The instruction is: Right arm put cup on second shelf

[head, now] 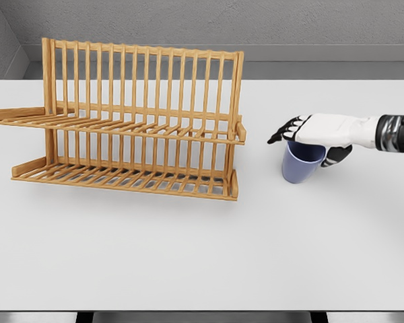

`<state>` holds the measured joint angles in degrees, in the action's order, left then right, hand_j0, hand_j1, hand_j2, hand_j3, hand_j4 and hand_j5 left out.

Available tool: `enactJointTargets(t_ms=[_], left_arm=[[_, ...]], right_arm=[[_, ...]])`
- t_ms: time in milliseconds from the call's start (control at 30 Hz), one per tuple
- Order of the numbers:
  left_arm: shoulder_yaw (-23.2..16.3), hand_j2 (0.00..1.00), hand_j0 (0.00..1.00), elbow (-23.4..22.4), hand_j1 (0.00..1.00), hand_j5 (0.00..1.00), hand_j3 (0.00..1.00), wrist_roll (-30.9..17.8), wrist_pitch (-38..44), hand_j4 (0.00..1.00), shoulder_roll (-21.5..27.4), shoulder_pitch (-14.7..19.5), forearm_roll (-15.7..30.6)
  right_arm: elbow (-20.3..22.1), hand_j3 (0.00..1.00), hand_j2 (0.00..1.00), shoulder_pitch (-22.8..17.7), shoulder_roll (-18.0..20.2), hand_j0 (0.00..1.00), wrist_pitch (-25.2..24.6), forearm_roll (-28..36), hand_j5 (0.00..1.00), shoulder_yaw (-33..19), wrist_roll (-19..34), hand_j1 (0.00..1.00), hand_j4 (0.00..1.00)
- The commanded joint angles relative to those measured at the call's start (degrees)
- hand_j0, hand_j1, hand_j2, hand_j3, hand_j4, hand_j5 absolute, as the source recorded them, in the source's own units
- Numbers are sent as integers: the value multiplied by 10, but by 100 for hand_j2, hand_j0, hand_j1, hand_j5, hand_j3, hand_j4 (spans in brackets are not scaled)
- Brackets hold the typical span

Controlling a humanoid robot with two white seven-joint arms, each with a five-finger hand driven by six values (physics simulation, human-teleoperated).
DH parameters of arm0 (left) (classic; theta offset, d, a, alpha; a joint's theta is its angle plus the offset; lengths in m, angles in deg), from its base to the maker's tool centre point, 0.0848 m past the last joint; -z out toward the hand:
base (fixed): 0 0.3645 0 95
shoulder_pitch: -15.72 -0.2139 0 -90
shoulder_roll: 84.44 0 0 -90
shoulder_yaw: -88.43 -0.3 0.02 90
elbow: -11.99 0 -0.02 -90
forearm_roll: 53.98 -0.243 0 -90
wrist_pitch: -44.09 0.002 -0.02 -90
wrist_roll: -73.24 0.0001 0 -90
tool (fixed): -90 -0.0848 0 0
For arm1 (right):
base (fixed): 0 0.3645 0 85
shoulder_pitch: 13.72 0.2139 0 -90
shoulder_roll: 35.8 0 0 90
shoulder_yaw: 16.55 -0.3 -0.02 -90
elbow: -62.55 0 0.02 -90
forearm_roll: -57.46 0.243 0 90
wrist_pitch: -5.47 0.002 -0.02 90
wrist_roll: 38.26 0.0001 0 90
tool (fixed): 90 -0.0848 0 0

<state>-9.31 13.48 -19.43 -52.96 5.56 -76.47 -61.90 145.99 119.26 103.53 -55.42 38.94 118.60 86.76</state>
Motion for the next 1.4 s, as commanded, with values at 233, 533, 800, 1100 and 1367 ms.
enactJointTargets(t_ms=[233, 533, 800, 1100, 1367], left_arm=[[0, 100, 100, 0, 100, 100, 100, -1, -1, 100, 0, 0, 0], [0, 100, 100, 0, 100, 100, 100, 0, 0, 100, 0, 0, 0], [0, 100, 100, 0, 100, 100, 100, 0, -1, 100, 0, 0, 0], [0, 100, 100, 0, 100, 100, 100, -1, -1, 100, 0, 0, 0], [0, 100, 100, 0, 100, 100, 100, -1, 0, 100, 0, 0, 0]], right_arm=[[2, 64, 64, 4, 0, 64, -1, 1, 64, 7, 0, 64, 64], [5, 65, 65, 33, 6, 65, 1, 2, 65, -16, 0, 65, 65], [6, 65, 65, 54, 8, 65, 1, 2, 65, -33, 0, 65, 65], [14, 65, 65, 64, 9, 65, 6, 2, 65, -71, 0, 65, 65], [88, 65, 65, 67, 13, 65, 1, 3, 65, -109, 0, 65, 65]])
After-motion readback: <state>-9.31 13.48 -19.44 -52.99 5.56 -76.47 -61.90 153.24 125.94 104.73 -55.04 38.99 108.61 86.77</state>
